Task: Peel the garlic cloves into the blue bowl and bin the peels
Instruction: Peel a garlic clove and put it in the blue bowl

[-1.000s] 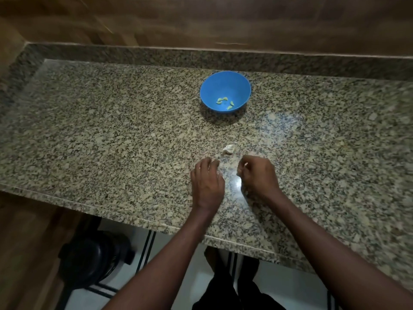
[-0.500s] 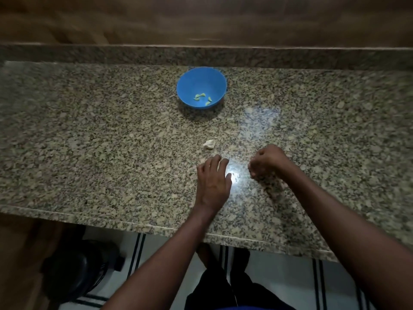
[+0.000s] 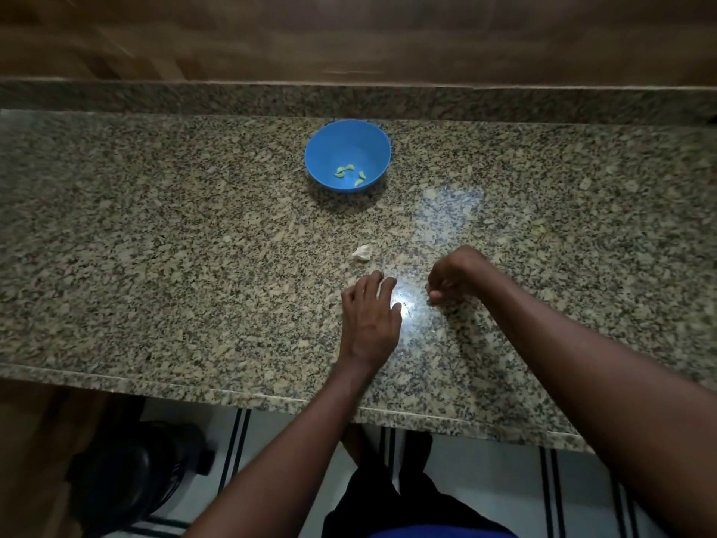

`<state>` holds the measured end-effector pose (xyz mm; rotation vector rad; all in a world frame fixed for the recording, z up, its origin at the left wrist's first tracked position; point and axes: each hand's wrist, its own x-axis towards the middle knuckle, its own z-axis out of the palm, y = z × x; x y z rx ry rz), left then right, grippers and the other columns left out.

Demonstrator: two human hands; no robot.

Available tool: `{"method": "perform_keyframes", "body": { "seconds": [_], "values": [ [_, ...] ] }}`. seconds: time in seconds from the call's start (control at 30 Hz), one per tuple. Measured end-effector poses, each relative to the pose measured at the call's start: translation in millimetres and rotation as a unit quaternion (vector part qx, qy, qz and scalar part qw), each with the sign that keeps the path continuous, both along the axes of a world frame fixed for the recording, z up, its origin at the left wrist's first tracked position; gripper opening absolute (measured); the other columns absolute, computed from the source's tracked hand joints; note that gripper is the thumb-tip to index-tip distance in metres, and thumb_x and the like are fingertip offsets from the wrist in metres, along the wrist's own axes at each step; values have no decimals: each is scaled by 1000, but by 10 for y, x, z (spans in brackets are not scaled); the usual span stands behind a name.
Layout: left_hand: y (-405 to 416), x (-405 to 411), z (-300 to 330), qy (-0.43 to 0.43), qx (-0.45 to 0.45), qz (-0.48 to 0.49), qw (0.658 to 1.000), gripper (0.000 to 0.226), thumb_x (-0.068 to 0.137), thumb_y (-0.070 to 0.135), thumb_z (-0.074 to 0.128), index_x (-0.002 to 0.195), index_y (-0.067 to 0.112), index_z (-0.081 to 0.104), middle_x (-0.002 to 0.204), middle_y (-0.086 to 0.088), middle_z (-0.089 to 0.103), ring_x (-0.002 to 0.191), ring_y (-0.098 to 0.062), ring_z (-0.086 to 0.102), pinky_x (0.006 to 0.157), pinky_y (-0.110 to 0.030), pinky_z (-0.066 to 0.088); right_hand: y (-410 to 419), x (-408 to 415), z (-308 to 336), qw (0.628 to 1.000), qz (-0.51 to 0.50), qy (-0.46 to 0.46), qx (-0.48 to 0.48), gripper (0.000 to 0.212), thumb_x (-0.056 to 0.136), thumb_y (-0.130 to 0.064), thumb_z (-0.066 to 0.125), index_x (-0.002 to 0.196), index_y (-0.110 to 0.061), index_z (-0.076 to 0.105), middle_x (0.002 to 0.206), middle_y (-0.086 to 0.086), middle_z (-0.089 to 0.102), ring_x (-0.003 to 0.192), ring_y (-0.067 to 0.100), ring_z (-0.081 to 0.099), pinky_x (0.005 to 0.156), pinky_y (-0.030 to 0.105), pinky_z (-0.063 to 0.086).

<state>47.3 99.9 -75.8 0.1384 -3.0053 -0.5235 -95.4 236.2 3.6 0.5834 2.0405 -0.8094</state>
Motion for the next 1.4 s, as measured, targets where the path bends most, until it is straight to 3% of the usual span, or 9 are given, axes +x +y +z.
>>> {"method": "perform_keyframes", "body": {
  "seconds": [0.13,0.23,0.33,0.4,0.53,0.93,1.1,1.27,1.4],
  "values": [
    [3,-4,53,-2,13,-1,1000,42,100,34,51,139,18,51,146,-7,48,134,-24,40,109,-42,29,-128,170,54,977,89,155,112,22,78,-10,84,78,-4,63,69,6,66,54,13,61,38,21,40],
    [9,-27,142,1,35,7,999,38,99,32,55,135,20,54,139,-3,49,129,-20,41,107,-37,31,-175,361,-10,940,167,280,103,27,86,9,67,69,-8,54,65,2,52,53,14,48,40,23,37],
    [5,-53,289,1,172,54,984,27,99,25,64,125,18,66,120,5,55,112,-12,47,91,-21,44,22,437,-52,938,187,290,28,21,85,9,69,71,-6,67,65,3,64,53,14,60,43,20,46],
    [25,-86,449,-43,359,97,927,21,96,16,70,116,14,74,106,5,66,99,-13,64,78,-15,53,189,464,-35,957,127,252,-65,11,82,5,77,76,-3,73,66,9,73,58,19,72,54,24,59],
    [90,-157,670,-122,540,116,825,13,88,11,80,100,11,77,86,-11,78,81,-33,76,74,-46,65,347,630,-11,958,35,214,-187,7,84,4,79,85,3,72,72,16,75,72,30,77,77,48,64],
    [151,-180,815,-129,504,98,848,9,86,10,81,91,5,76,82,-10,77,75,-26,76,75,-42,65,475,772,49,936,-4,249,-249,15,84,-3,81,85,6,70,72,20,74,66,34,76,72,55,63],
    [257,-237,915,-171,598,210,754,7,87,-4,75,94,-6,73,85,-21,75,65,-18,73,66,-27,63,341,921,43,888,90,445,-72,18,84,-8,80,72,-10,67,62,0,65,51,7,60,47,7,44],
    [342,-269,981,-210,652,306,661,4,90,-5,70,94,-6,69,82,-16,73,66,-20,73,70,-27,64,341,1091,-13,810,152,565,-33,34,83,-1,75,71,-20,50,62,-6,50,50,4,40,45,8,27],
    [324,-242,945,-188,659,242,687,10,88,-5,73,98,-5,72,91,-19,76,74,-20,74,78,-29,64,420,985,-11,880,30,457,-124,18,90,-9,73,76,-9,62,65,3,66,52,13,64,52,20,52]
  ]
}}
